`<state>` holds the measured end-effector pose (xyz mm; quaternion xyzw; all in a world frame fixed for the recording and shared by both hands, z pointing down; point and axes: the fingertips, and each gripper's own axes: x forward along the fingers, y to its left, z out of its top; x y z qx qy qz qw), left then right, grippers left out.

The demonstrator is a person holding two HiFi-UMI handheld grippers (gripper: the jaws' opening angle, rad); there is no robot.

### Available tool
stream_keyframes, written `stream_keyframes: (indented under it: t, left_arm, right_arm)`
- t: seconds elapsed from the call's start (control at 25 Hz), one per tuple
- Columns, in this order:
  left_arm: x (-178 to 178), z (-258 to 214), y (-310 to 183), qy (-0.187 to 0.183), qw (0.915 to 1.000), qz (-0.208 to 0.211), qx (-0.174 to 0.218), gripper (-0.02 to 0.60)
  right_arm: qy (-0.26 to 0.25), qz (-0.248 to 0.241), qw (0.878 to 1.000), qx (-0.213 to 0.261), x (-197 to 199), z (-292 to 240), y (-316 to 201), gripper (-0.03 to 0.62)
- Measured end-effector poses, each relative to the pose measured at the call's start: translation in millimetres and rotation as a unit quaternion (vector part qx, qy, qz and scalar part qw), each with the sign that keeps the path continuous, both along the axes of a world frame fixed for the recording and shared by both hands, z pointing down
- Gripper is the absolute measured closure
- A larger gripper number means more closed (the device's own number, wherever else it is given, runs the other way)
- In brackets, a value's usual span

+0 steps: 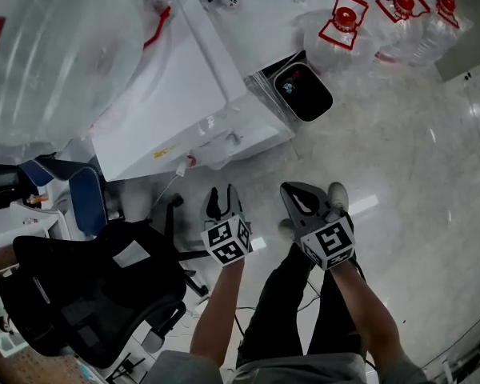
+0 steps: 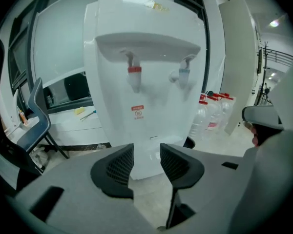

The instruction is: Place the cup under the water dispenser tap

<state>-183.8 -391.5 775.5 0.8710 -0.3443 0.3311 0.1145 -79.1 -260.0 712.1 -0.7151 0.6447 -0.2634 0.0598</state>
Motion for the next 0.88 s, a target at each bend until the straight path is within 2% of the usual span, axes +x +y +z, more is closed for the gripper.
stream_keyframes:
  t: [0.16, 0.48, 0.88]
  left_arm:
    - [6.3, -48.8, 23.2, 0.024, 0.9994, 0.023, 0.012, 0.45]
    - [-3.7, -159.5, 86.2, 0.08, 0.9955, 0.031, 0.039, 0.553]
    - [-30.8, -292.7, 177.4, 0.131, 0.9879, 0.039, 0.073, 0.571]
  right_arm:
    - [0.004, -0.006, 1.0, 0.006, -4.8, -40.6, 6.5, 0.582]
    - [0.003, -0.038, 0.999, 0.014, -24.8, -113.6, 35.5, 0.582]
    - [0.029, -0.094, 0.994, 0.046, -48.3, -230.1, 95.0, 0.583]
